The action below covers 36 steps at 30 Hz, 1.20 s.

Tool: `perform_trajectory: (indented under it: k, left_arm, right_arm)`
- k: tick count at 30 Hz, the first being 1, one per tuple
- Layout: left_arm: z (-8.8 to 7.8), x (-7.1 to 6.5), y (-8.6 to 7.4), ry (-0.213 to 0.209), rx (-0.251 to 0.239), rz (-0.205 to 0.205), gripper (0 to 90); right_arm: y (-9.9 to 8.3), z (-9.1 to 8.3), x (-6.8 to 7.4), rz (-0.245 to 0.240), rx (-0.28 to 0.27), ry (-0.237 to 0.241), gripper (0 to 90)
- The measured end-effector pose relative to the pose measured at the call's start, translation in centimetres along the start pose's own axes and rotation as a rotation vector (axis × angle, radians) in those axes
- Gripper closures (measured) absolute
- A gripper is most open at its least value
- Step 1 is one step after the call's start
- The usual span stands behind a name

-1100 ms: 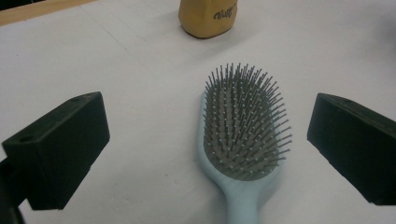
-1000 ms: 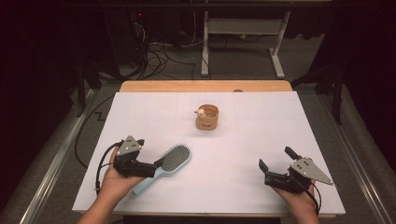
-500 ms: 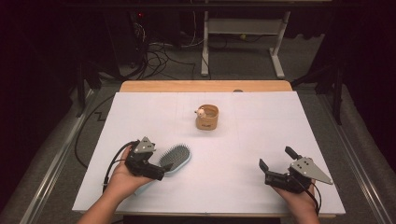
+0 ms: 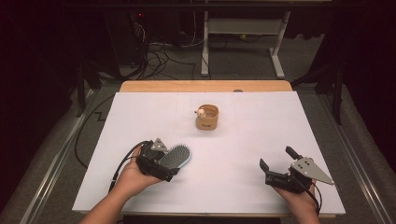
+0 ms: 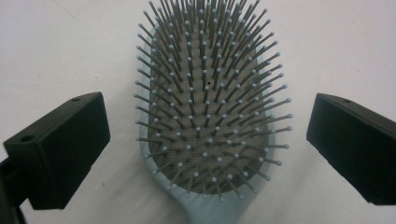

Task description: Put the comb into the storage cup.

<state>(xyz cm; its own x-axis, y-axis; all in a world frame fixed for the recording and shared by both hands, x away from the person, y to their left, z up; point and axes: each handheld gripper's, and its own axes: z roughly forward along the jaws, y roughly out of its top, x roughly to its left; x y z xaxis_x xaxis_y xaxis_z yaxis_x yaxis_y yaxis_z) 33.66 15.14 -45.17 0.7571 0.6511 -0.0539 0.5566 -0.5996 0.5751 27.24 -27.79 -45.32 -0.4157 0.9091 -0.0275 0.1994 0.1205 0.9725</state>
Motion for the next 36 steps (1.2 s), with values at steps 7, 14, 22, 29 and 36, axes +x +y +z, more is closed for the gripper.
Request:
perform_trajectory:
  k: [7, 14, 22, 29, 36]
  left_arm:
    - [1.1, 0.1, 0.5, -0.014, 0.062, -0.004, 0.4]
    - [1.9, 0.2, 0.8, -0.005, 0.123, -0.012, 1.5]
    - [1.9, 0.0, 1.9, 0.002, 0.178, -0.007, 3.7]
    - [2.7, -0.3, 2.5, 0.011, 0.223, 0.0, 5.2]
    - [2.7, 0.0, 2.9, 0.006, 0.236, -0.005, 9.8]
  right_arm:
    - [0.0, 0.1, 0.0, 0.001, 0.002, 0.001, 0.2]
    - [0.0, 0.0, 0.0, -0.002, -0.001, -0.002, 0.2]
    - [0.0, 0.0, 0.0, 0.002, 0.001, -0.001, 0.2]
    - [0.0, 0.0, 0.1, 0.0, 0.0, 0.002, 0.2]
    - [0.0, 0.1, 0.1, 0.001, 0.004, 0.002, 0.2]
